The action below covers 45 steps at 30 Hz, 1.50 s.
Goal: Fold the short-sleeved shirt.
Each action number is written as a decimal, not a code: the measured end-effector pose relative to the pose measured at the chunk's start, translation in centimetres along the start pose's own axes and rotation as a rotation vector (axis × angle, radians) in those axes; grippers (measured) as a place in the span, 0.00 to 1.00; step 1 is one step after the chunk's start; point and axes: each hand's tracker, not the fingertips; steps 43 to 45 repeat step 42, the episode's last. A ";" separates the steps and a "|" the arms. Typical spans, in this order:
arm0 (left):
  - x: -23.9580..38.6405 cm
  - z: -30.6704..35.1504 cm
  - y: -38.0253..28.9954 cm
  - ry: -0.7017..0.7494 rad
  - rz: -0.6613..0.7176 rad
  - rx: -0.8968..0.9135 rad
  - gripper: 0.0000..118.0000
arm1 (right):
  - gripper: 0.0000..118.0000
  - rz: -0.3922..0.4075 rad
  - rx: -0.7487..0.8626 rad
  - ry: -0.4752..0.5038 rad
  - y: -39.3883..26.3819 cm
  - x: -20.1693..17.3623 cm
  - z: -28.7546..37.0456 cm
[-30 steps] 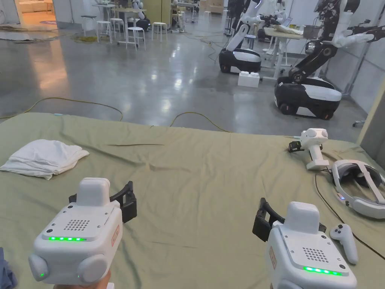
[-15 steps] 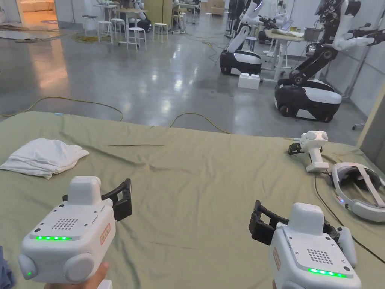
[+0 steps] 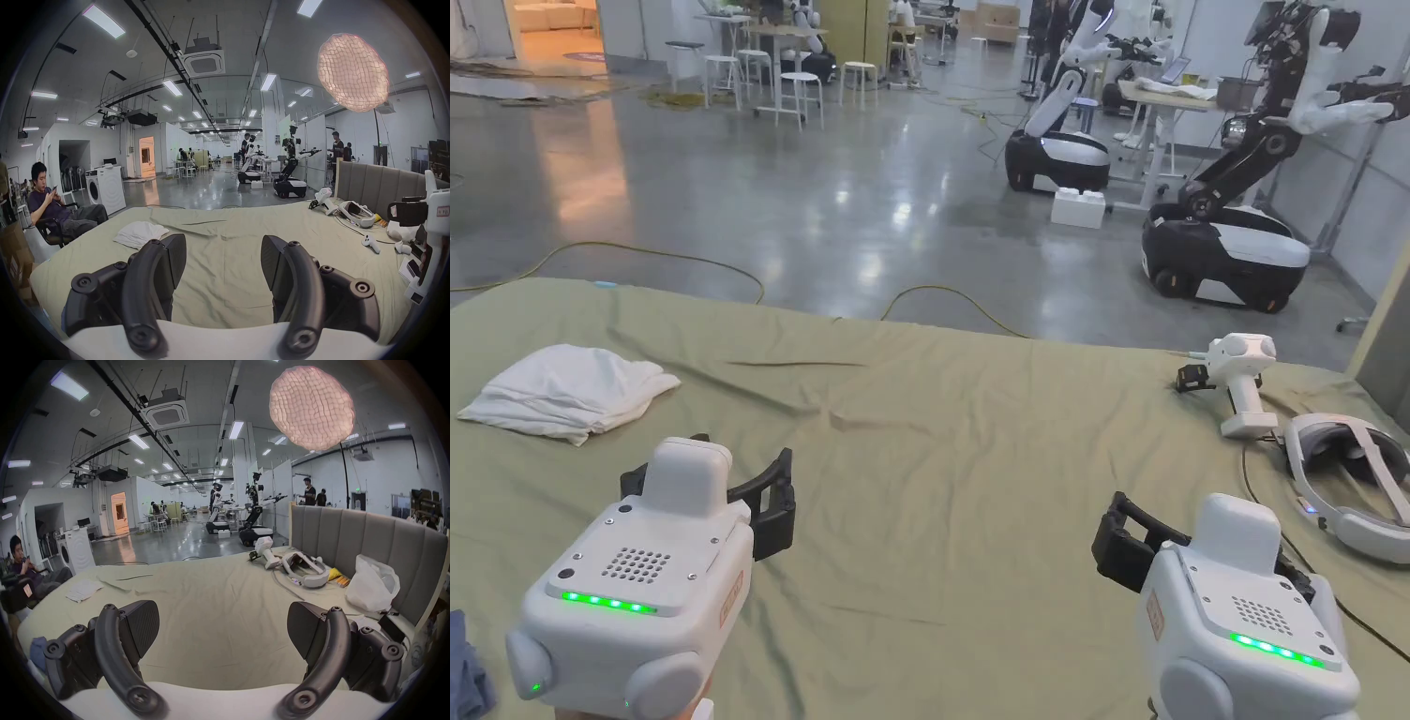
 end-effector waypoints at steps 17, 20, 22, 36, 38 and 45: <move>-0.4 -0.5 0.0 0.037 0.094 -0.025 0.84 | 0.92 -0.006 -0.040 -0.009 1.5 -2.2 0.6; -0.4 -0.3 0.0 0.052 0.094 -0.013 0.84 | 0.92 0.018 -0.045 -0.043 1.4 -2.6 0.6; -0.4 -0.3 0.0 0.063 0.093 -0.018 0.84 | 0.92 0.028 -0.040 -0.050 1.3 -2.7 0.6; 0.4 -0.5 -0.3 0.131 0.004 0.006 0.84 | 0.92 -0.009 -0.077 0.021 1.3 -2.0 0.6; 0.4 -0.5 -0.3 0.120 0.016 0.002 0.84 | 0.92 -0.016 -0.069 0.035 1.3 -1.8 0.8; 0.0 -0.6 -0.2 0.113 0.050 -0.001 0.84 | 0.92 -0.054 -0.086 0.020 1.6 -1.3 0.3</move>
